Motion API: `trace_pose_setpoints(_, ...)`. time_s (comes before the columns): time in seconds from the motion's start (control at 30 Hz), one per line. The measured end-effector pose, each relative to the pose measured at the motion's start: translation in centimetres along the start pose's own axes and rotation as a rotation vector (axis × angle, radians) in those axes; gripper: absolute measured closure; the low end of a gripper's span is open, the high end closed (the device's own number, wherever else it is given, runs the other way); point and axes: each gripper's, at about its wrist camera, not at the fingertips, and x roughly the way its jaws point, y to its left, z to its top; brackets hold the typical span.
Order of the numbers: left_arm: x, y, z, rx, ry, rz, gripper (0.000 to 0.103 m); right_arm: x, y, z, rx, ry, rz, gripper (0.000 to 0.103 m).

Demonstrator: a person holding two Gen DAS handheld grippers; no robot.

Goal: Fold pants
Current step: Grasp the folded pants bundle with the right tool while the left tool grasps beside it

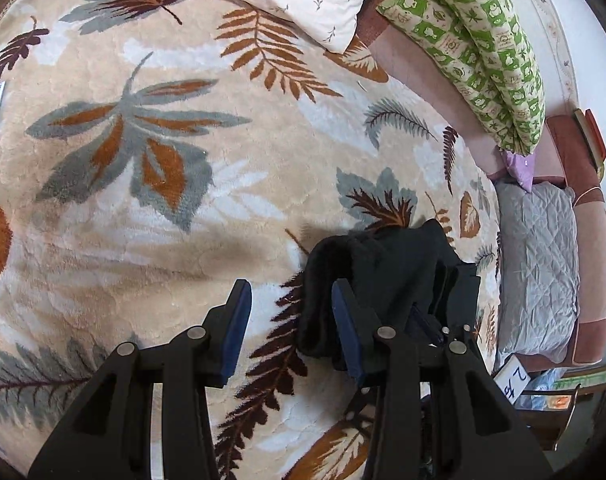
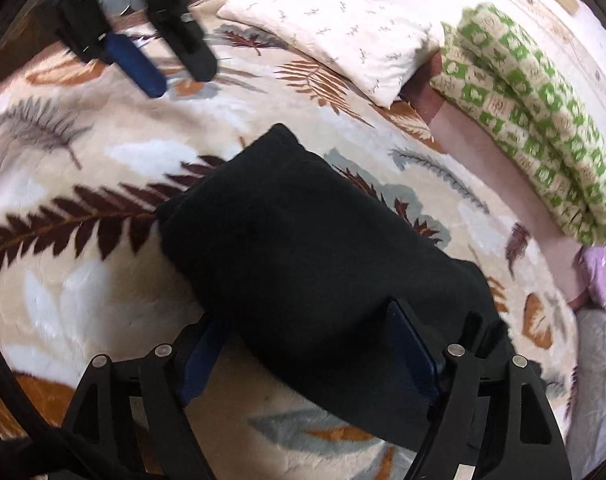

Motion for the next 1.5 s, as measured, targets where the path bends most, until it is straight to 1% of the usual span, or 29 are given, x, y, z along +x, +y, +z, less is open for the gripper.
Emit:
trace_pose_setpoints(0.03,0.1,0.0,0.0,0.0,0.002,-0.002,0.063,0.1,-0.2,0.1,0.005,-0.004,0.009,0.041)
trace_pose_setpoints(0.07,0.2,0.1,0.1,0.0,0.007,-0.006,0.063,0.1,-0.2,0.1,0.0,-0.015,0.013,0.047)
trace_pose_setpoints(0.13,0.6,0.1,0.2,0.0,0.021,-0.015,0.063,0.0,0.3,0.2,-0.03,-0.025,0.015,0.067)
trace_pose_setpoints(0.17,0.8,0.1,0.3,0.0,0.031,-0.02,0.063,0.0,0.5,0.2,-0.043,-0.028,0.017,0.074)
trace_pose_setpoints(0.27,1.2,-0.3,0.4,0.004,0.051,-0.063,0.063,-0.4,0.6,0.2,-0.054,-0.056,0.011,0.083)
trace_pose_setpoints(0.4,1.6,-0.8,0.7,-0.008,0.062,-0.144,0.063,-1.4,0.0,-0.2,-0.029,-0.1,0.007,0.087)
trace_pose_setpoints(0.47,2.1,-1.1,0.9,-0.012,0.071,-0.181,0.063,-1.5,-0.3,-0.3,-0.017,-0.102,0.023,0.087)
trace_pose_setpoints(0.6,3.6,-1.8,1.3,-0.027,0.083,-0.208,0.063,-1.5,-0.3,-0.6,0.004,-0.11,0.047,0.087)
trace_pose_setpoints(0.73,5.0,-1.6,2.9,-0.061,0.049,-0.158,0.063,-1.4,-0.6,-0.9,0.026,-0.117,0.072,0.087)
trace_pose_setpoints(0.77,5.6,-1.5,3.4,-0.056,0.059,-0.135,0.063,-1.4,-0.7,-0.9,0.029,-0.117,0.078,0.087)
trace_pose_setpoints(0.8,6.3,-1.6,3.6,-0.045,0.084,-0.134,0.063,-1.5,-0.7,-0.9,0.031,-0.12,0.079,0.087)
trace_pose_setpoints(0.83,6.8,-1.6,3.8,-0.036,0.109,-0.138,0.063,-1.5,-0.8,-0.9,0.035,-0.122,0.084,0.087)
trace_pose_setpoints(0.87,7.6,-1.7,3.8,-0.027,0.145,-0.158,0.063,-1.5,-0.9,-0.9,0.041,-0.123,0.091,0.087)
trace_pose_setpoints(0.9,8.2,-1.8,3.8,-0.016,0.177,-0.187,0.06,-1.5,-1.0,-1.0,0.046,-0.124,0.096,0.087)
trace_pose_setpoints(0.97,8.5,-2.0,3.8,-0.001,0.185,-0.217,0.055,-1.4,-1.2,-1.0,0.057,-0.125,0.107,0.087)
trace_pose_setpoints(1.0,8.6,-1.9,3.8,-0.007,0.189,-0.256,0.046,-1.4,-1.3,-1.0,0.061,-0.125,0.111,0.087)
trace_pose_setpoints(1.03,8.7,-1.6,3.7,-0.024,0.198,-0.312,0.039,-1.3,-1.3,-1.1,0.066,-0.125,0.115,0.087)
trace_pose_setpoints(1.07,8.8,-1.1,3.6,-0.059,0.205,-0.372,0.038,-1.2,-1.3,-1.1,0.07,-0.123,0.119,0.087)
trace_pose_setpoints(1.13,8.8,-0.9,3.4,-0.08,0.212,-0.424,0.033,-1.0,-1.3,-1.1,0.074,-0.12,0.124,0.087)
trace_pose_setpoints(1.17,8.8,-0.9,3.3,-0.077,0.213,-0.436,0.032,-1.0,-1.4,-1.1,0.074,-0.121,0.124,0.087)
trace_pose_setpoints(1.2,8.8,-1.1,3.2,-0.071,0.215,-0.425,0.032,-1.0,-1.3,-1.1,0.073,-0.121,0.121,0.087)
trace_pose_setpoints(1.3,8.7,-2.4,2.9,-0.017,0.22,-0.358,0.032,-0.9,-1.0,-1.0,0.052,-0.124,0.092,0.087)
trace_pose_setpoints(1.37,8.7,-3.1,2.9,-0.025,0.206,-0.324,0.034,-0.8,-0.6,-1.0,0.032,-0.124,0.067,0.087)
trace_pose_setpoints(1.4,8.7,-3.1,3.0,-0.037,0.203,-0.304,0.047,-0.7,-0.5,-0.9,0.024,-0.123,0.058,0.087)
trace_pose_setpoints(1.43,8.7,-3.2,3.0,-0.046,0.202,-0.282,0.07,-0.6,-0.4,-0.9,0.018,-0.122,0.053,0.087)
trace_pose_setpoints(1.5,8.6,-2.9,3.1,-0.081,0.209,-0.289,0.074,-0.3,-0.6,-0.8,0.028,-0.114,0.065,0.089)
